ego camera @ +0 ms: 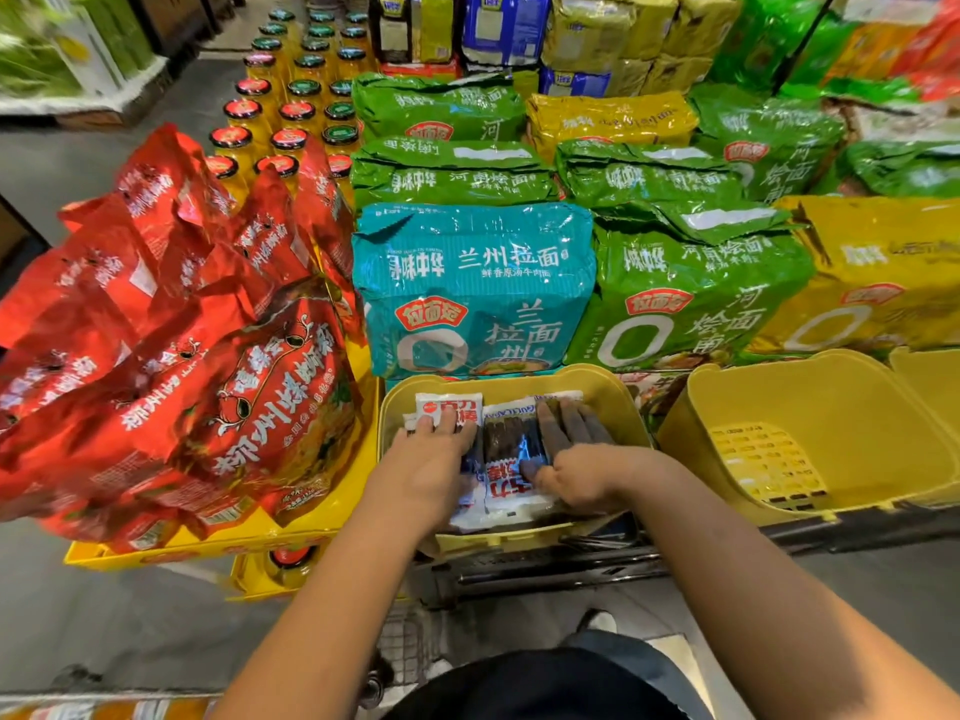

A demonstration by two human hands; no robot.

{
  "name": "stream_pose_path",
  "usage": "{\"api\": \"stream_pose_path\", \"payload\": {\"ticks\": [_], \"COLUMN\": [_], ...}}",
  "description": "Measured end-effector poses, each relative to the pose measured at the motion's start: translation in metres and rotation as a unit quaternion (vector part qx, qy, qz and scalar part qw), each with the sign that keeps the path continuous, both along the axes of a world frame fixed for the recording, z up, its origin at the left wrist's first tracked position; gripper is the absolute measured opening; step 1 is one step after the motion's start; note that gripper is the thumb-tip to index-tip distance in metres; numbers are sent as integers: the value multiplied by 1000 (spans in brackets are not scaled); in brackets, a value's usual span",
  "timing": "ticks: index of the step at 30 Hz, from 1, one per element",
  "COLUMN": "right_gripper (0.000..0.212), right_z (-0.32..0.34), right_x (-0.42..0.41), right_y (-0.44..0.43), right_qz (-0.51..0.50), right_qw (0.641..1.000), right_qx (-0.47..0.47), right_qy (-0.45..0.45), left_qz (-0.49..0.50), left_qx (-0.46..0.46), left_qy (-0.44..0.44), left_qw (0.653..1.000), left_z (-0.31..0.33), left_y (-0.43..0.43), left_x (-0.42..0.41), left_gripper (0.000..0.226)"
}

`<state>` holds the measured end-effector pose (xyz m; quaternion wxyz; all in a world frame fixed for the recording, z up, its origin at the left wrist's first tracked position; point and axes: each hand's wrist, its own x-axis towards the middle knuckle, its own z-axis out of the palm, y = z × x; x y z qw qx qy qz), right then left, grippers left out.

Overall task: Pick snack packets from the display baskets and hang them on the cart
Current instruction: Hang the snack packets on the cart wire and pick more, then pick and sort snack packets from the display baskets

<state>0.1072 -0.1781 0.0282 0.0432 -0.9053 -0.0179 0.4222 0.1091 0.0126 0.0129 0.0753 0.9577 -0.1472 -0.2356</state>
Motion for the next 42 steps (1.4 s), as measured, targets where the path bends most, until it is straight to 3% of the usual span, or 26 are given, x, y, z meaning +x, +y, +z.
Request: {"api": "stream_pose_path", "payload": {"ticks": [3, 7, 10, 13, 15, 20, 27, 31, 38, 42], "right_gripper": [52, 78, 69, 70, 81, 81, 82, 64, 40, 38], "right_z": [-7, -5, 3, -9, -22, -14, -18, -15, 6, 11], "right_x": [-2, -6, -4, -8, -11, 7, 21, 3, -43, -84], "right_y": [-1, -14, -24, -30, -35, -42, -53, -62, -69, -38], "right_qz": [-66, 26, 30, 56, 101, 152, 158, 122, 44, 105], "right_qw": [998, 995, 982, 981, 979, 984, 976, 940, 875, 851], "right_qx": [3, 8, 70, 126, 120, 79, 124, 221, 340, 383], "right_qy": [-12, -93, -170, -140, -132, -44, -84, -228, -343, -343], "left_qz": [28, 45, 85, 128, 154, 219, 264, 310, 399, 498], "left_qx": [-40, -50, -55, -58, -61, -54, -33, -63, -69, -57], "left_qy": [-42, -79, -138, -141, -136, -120, -133, -189, -303, -255], "left_qw": [998, 995, 985, 980, 977, 967, 955, 930, 863, 827], "left_z": [5, 10, 11, 5, 0, -5, -2, 15, 33, 7], "left_y": [8, 6, -1, -12, -19, -29, -48, -57, -42, -21], "left_x": [3, -13, -32, -46, -45, -34, -35, -68, -187, -261], "left_gripper": [67, 57, 49, 46, 47, 48, 50, 44, 25, 44]}}
